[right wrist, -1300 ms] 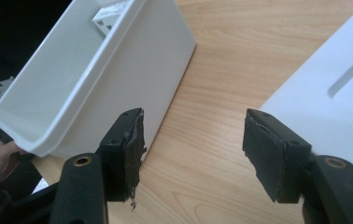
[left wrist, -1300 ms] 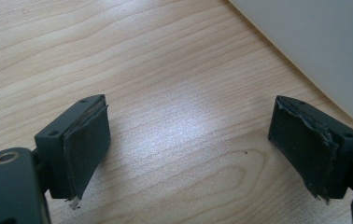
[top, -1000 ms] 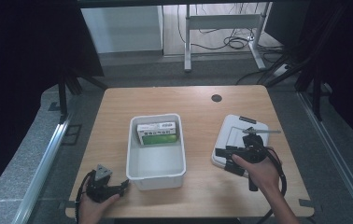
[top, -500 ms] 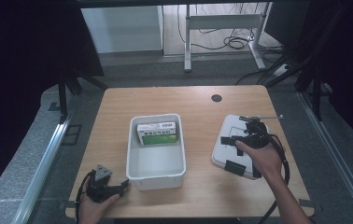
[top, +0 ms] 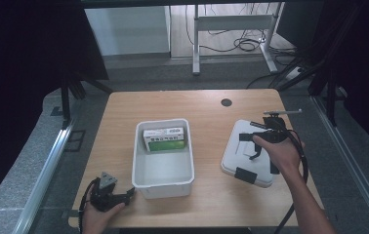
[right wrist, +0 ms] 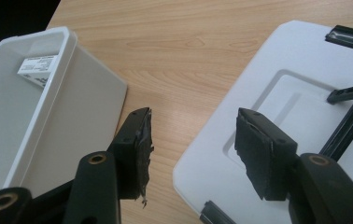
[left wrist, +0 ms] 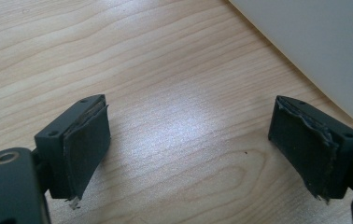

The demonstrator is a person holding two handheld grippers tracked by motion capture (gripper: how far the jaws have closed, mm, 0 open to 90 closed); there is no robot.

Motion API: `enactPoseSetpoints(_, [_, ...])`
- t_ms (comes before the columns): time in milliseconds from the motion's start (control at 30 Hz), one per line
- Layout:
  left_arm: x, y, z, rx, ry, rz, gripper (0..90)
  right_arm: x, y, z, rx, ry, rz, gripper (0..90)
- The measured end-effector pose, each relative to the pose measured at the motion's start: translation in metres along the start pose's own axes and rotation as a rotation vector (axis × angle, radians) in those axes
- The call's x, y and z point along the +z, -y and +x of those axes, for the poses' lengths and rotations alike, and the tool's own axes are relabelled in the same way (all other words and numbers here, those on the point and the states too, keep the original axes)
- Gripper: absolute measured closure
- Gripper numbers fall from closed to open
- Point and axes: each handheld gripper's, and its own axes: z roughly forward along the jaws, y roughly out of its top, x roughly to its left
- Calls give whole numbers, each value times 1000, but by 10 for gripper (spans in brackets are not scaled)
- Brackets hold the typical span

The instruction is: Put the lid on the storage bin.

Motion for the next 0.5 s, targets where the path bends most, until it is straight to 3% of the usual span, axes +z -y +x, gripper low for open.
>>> enactPoseSetpoints(500, [0,0,0,0,1,1,127,12,-10,-21,45,72,53,473])
